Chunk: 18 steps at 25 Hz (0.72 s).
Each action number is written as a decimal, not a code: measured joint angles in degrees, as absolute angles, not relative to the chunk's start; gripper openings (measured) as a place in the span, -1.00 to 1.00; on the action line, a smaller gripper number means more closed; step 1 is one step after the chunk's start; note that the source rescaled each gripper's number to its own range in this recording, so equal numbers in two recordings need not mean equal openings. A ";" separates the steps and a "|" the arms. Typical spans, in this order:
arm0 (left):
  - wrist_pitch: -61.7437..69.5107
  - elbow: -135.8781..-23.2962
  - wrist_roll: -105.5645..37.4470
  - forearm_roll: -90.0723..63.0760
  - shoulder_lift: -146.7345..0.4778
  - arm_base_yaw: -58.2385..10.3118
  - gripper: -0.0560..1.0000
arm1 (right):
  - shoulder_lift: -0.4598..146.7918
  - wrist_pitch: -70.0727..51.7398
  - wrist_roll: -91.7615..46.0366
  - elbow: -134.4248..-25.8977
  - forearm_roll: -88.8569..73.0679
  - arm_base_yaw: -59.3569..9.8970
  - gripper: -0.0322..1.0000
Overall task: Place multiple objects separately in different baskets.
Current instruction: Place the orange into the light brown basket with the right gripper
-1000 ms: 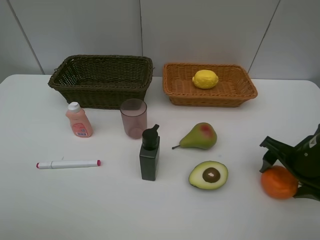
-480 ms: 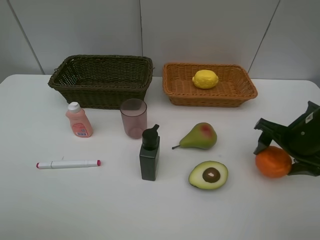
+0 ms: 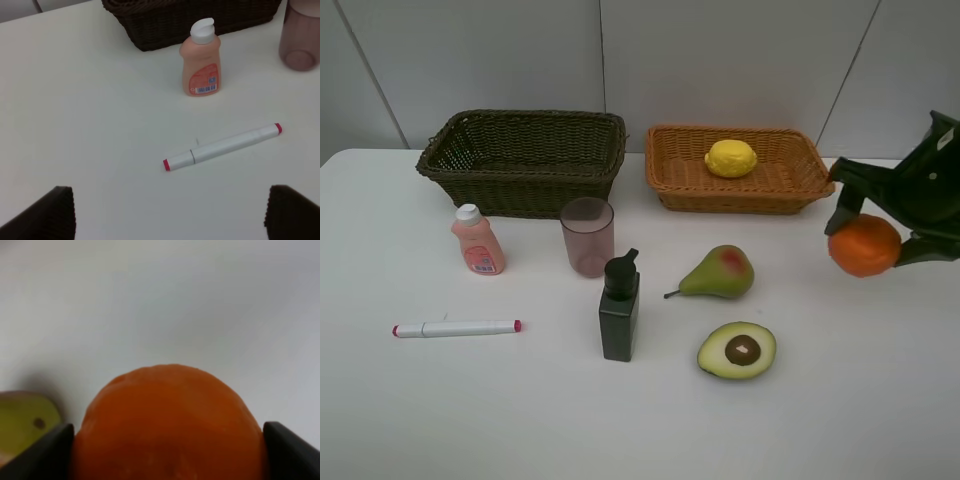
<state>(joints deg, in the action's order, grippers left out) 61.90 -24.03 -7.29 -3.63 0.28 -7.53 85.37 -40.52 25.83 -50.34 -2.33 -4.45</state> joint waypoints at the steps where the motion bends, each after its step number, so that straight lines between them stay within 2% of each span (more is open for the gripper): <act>1: 61.90 -24.03 -7.29 -3.63 0.28 -7.53 1.00 | 85.37 -40.52 24.67 -51.73 -2.33 -4.45 -0.24; 9: 61.90 -24.03 -7.29 -3.63 0.28 -7.53 1.00 | 86.59 -38.00 17.71 -61.99 -2.33 -4.45 -0.24; 18: 61.90 -24.03 -7.29 -3.63 0.28 -7.53 1.00 | 95.93 -37.74 11.69 -75.21 -4.83 -4.45 -0.24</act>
<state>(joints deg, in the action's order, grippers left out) 61.90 -24.03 -7.29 -3.63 0.28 -7.53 95.93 -37.74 11.69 -75.21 -4.83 -4.45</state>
